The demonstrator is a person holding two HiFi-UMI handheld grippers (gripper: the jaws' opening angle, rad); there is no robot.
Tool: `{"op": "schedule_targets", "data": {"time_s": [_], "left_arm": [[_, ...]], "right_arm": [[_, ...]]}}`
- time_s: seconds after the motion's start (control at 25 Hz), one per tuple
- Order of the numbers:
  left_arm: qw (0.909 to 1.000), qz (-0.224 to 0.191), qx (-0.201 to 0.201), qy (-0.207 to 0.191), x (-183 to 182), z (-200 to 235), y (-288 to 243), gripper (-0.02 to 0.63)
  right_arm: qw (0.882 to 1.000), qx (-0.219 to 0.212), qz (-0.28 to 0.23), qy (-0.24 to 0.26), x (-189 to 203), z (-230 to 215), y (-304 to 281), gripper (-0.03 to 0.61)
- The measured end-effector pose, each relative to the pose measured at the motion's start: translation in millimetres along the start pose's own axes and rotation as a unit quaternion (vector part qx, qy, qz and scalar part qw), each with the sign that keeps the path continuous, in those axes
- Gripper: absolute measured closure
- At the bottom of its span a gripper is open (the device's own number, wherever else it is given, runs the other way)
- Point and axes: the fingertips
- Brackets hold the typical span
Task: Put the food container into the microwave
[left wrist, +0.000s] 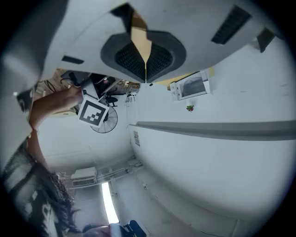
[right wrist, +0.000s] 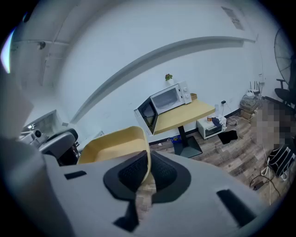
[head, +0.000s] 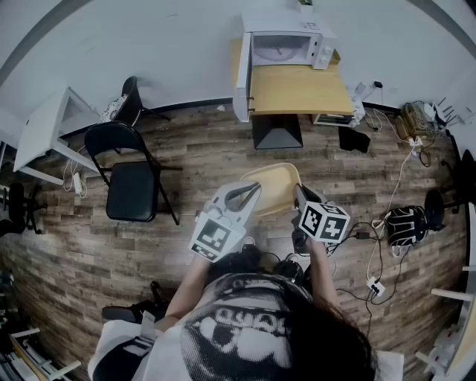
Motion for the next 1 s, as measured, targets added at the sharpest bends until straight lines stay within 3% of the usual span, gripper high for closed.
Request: {"op": "schedule_targets", "data": {"time_s": [0.56,1.0], "left_arm": [[0.9999,0.005,0.009,0.01,14,10,25,0.606],[0.9993,0.02,0.02,0.023,23,12,-4,0.606]], "right_arm": [[1.0,0.013,-0.004,-0.018,15,21,1,0.552],[0.999,0.022,0.006,-0.041,16,-9,-9,0.552]]}}
Point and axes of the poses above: the fingertips, and each gripper's own axes: y backward along the fingers, z to its left, x out of its underside, and after that the axes turned 10 degrees about y, right-handed
